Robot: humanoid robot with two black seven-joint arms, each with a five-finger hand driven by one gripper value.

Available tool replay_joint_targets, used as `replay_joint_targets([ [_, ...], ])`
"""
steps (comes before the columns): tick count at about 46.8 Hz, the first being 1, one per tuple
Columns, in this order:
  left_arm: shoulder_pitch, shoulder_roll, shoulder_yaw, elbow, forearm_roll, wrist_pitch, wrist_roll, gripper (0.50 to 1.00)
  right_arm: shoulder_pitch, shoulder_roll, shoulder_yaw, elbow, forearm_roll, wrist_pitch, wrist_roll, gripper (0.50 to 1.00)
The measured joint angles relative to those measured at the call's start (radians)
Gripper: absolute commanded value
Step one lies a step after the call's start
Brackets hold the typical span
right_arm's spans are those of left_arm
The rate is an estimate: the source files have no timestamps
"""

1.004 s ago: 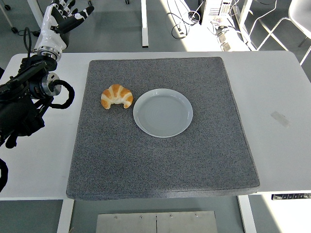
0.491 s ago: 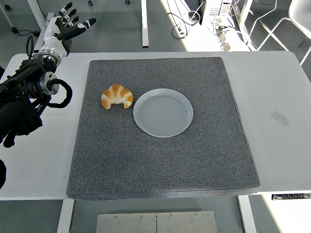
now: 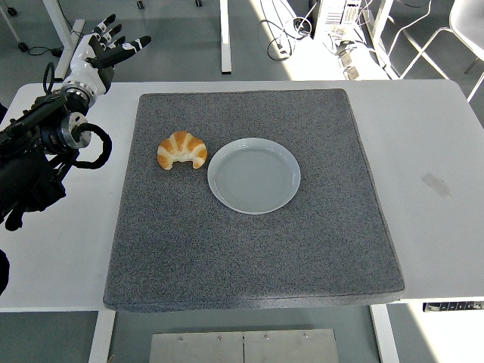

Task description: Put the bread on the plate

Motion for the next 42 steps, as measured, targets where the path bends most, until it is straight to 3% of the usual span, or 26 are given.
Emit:
replay_joint_targets([
  [42, 0.002, -0.001, 0.0, 0.0, 0.011, 0.005, -0.012, 0.975, 0.0, 0.0, 0.0, 0.0, 0.0, 0.0, 0.0, 1.0],
])
